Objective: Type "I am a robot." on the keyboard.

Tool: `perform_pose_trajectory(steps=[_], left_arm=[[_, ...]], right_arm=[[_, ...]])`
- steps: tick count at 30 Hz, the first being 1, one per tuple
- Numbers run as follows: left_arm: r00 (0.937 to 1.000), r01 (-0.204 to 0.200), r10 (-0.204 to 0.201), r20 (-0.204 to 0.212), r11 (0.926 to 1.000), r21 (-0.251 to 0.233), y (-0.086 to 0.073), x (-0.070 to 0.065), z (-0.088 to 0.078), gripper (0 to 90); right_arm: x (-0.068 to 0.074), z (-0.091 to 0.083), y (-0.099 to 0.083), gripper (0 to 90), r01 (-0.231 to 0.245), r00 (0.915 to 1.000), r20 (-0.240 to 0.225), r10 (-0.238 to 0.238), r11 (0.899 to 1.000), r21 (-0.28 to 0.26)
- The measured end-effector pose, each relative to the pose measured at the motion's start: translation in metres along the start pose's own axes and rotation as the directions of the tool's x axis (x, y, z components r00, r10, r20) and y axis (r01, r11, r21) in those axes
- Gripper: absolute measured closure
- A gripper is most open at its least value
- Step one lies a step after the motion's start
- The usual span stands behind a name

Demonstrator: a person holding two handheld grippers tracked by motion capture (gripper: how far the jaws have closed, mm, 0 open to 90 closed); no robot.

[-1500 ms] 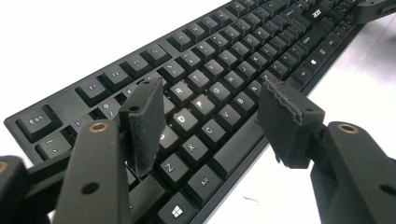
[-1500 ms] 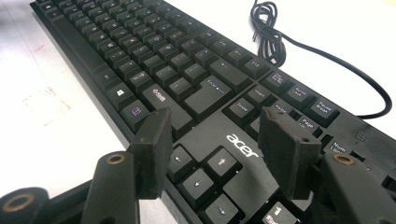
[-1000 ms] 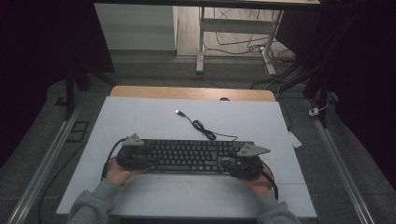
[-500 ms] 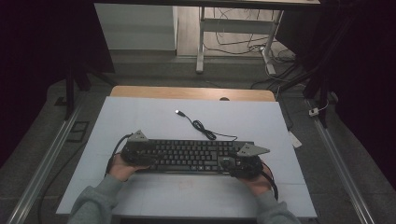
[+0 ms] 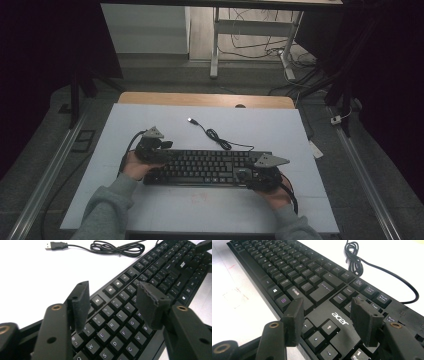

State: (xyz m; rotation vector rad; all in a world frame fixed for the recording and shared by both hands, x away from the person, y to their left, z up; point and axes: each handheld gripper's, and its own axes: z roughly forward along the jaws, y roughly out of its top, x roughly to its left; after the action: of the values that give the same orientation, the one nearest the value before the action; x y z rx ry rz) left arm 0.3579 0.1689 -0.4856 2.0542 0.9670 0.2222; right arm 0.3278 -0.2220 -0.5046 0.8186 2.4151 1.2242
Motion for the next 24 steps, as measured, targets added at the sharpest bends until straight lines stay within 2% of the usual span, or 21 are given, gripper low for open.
perform_pose_trajectory(steps=[3, 5, 9, 16, 21, 24], left_arm=[[0.9999, -0.011, 0.011, -0.009, 0.9994, 0.032, 0.0, 0.0, 0.004, 49.9], [0.9999, -0.016, 0.016, 0.0, 0.9989, 0.044, -0.001, 0.0, 0.006, 54.0], [0.9986, -0.048, 0.049, -0.017, 0.9954, 0.084, -0.003, -0.004, 0.011, 63.0], [0.9977, -0.065, 0.067, -0.01, 0.9889, 0.133, -0.008, -0.003, 0.017, 88.2], [0.9967, -0.081, 0.081, 0.004, 0.9835, 0.162, -0.012, -0.005, 0.021, 89.1], [0.996, -0.087, 0.089, -0.003, 0.981, 0.173, -0.012, -0.006, 0.024, 89.1]], right_arm=[[0.0, 0.001, 0.0, 45.3, 0.002, 1.0, -0.003, -0.002, 1.0, 0.004], [0.0, 0.001, 0.0, 45.3, 0.005, 1.0, -0.004, -0.005, 1.0, 0.009], [0.001, 0.001, 0.0, 45.3, 0.008, 1.0, -0.003, -0.008, 1.0, 0.011], [0.0, 0.001, -0.001, 45.3, 0.002, 1.0, -0.007, -0.002, 1.0, 0.005], [0.0, 0.002, 0.0, 45.3, 0.008, 1.0, -0.003, -0.008, 1.0, 0.014], [0.0, 0.002, 0.0, 45.3, 0.007, 1.0, -0.003, -0.007, 1.0, 0.015]])
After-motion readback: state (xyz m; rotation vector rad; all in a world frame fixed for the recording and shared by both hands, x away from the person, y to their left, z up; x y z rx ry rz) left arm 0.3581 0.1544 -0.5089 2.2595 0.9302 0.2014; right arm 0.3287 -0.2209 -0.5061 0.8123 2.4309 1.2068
